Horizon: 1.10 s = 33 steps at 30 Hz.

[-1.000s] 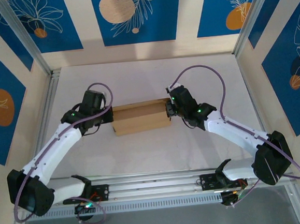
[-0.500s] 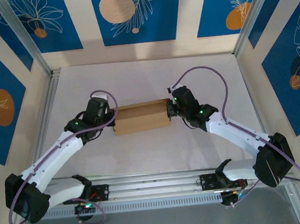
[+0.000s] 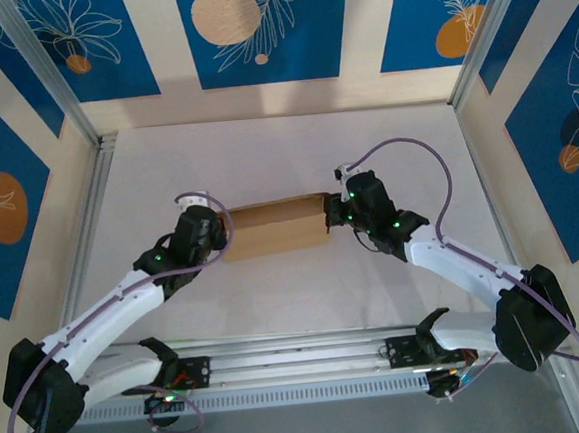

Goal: Fold the paper box

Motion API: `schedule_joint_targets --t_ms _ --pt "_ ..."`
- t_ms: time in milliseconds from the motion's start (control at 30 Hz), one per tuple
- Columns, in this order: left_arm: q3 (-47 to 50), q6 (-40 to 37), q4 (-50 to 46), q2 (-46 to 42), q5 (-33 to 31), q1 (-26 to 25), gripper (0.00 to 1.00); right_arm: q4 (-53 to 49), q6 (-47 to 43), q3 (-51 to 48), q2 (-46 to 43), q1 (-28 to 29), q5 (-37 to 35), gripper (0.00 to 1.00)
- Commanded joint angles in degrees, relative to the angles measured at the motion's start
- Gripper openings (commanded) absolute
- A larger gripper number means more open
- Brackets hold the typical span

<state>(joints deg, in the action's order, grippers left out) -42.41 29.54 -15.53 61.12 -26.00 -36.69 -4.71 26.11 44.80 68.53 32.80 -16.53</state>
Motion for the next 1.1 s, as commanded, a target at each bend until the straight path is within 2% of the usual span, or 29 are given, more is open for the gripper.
schedule_joint_targets --t_ms 0,267,433,533,633,733,800,1067 --pt "1.5 0.4 -6.1 2.1 -0.4 -0.6 0.0 -9.4 1.7 -2.8 -2.2 -1.6 6.4 0.17" --pt "-0.7 -1.0 -7.1 4.7 -0.6 -0.7 0.0 -9.0 0.8 -2.4 -8.1 -7.0 16.3 0.38" --pt "-1.4 -1.7 -7.6 5.2 -0.9 -0.7 0.0 -6.8 0.5 -3.0 -12.6 -11.1 25.5 0.52" --pt "-1.3 -2.2 -7.0 5.1 -0.6 -0.7 0.0 -4.5 2.4 -3.0 -14.7 -13.3 30.5 0.55" --pt "-1.4 -2.8 -6.7 5.2 -0.5 -0.8 0.0 -6.6 7.5 -0.3 -13.3 -14.8 27.6 0.58" --pt "-1.6 -3.2 -6.8 5.5 -0.5 -0.7 0.0 -14.2 13.0 6.2 -7.3 -15.2 23.8 0.59" --pt "-1.7 -3.4 -6.5 5.5 -0.4 -0.8 0.0 -16.8 15.2 9.7 -3.5 -14.8 23.9 0.6" --pt "-1.7 -3.7 -5.8 6.0 -0.1 -1.2 0.0 -18.9 17.0 17.0 5.8 -10.3 19.2 0.6"
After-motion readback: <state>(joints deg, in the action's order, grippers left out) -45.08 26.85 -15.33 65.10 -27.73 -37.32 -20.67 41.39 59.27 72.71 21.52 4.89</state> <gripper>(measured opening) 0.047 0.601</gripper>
